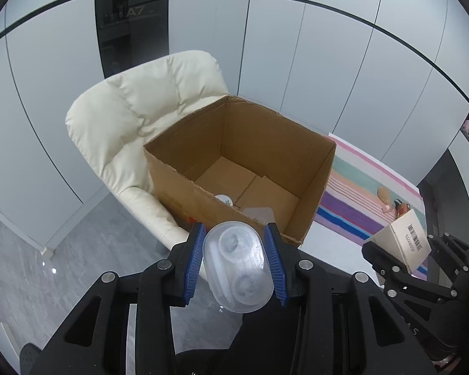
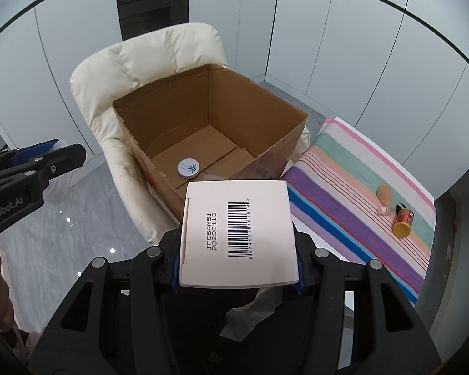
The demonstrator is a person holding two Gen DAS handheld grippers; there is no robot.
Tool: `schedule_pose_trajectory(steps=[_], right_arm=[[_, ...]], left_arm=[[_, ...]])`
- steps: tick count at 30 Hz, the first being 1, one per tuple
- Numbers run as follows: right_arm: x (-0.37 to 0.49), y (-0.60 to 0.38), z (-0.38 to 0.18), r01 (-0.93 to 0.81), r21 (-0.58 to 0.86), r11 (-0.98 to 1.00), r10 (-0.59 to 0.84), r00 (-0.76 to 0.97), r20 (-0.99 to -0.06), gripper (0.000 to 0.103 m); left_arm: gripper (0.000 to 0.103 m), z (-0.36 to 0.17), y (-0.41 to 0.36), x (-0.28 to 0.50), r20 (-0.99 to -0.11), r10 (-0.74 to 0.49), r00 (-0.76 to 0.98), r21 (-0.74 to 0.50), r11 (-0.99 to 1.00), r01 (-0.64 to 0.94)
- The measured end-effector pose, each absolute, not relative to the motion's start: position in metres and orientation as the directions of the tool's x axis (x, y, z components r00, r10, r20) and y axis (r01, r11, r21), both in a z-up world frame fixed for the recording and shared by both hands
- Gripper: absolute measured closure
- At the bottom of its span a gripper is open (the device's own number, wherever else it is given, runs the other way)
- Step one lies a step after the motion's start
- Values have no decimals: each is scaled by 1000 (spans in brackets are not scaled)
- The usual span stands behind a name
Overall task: Organize objects
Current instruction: 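Carry the white box with the right tool while the left tool carries the case over the cardboard box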
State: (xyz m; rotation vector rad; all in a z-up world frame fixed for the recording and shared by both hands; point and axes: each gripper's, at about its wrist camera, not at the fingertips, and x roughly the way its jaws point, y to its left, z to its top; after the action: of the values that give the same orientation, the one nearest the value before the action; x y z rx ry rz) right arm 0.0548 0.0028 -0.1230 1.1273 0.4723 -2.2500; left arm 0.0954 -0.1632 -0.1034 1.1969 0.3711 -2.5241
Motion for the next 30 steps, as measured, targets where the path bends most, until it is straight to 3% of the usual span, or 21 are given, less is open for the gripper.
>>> schedule_pose_trajectory(steps=[30], right_arm=[[-103, -108, -161, 703, -13, -711, -401, -421, -814, 50]], left_arm=[[63, -151, -235, -72, -798, -243, -551, -69, -871, 485]])
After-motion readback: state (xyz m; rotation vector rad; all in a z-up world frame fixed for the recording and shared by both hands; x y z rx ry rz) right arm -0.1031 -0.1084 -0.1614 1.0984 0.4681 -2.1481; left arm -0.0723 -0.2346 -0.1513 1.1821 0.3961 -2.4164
